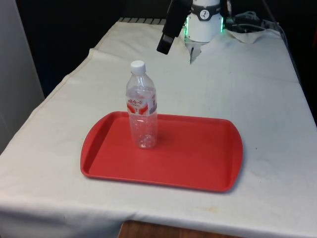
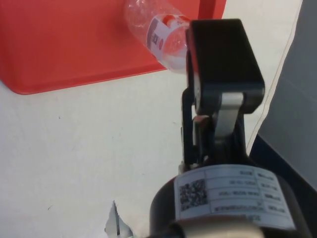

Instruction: Place the bottle upright on the tray.

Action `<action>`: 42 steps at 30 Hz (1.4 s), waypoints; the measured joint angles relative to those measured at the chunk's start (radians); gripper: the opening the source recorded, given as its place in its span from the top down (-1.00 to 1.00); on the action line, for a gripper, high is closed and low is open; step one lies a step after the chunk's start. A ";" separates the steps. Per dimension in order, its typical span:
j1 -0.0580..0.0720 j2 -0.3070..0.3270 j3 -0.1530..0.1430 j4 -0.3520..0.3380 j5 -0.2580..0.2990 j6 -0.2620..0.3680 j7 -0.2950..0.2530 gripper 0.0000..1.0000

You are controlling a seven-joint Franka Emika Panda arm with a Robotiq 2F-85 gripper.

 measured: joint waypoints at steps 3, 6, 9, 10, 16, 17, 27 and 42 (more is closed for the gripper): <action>0.000 -0.005 0.000 0.000 -0.003 0.000 -0.017 -1.00; -0.001 -0.008 0.000 0.000 -0.005 0.000 -0.029 -1.00; -0.001 -0.014 0.000 0.000 -0.009 0.000 -0.051 -1.00; -0.001 -0.015 0.000 0.000 -0.010 0.000 -0.056 -1.00; -0.002 -0.022 0.000 0.000 -0.017 0.003 -0.091 -1.00; -0.002 -0.023 0.000 0.000 -0.018 0.003 -0.097 -1.00; -0.003 -0.032 0.000 0.000 -0.024 0.008 -0.154 -1.00; -0.011 -0.044 -0.001 0.000 -0.025 0.009 -0.225 -1.00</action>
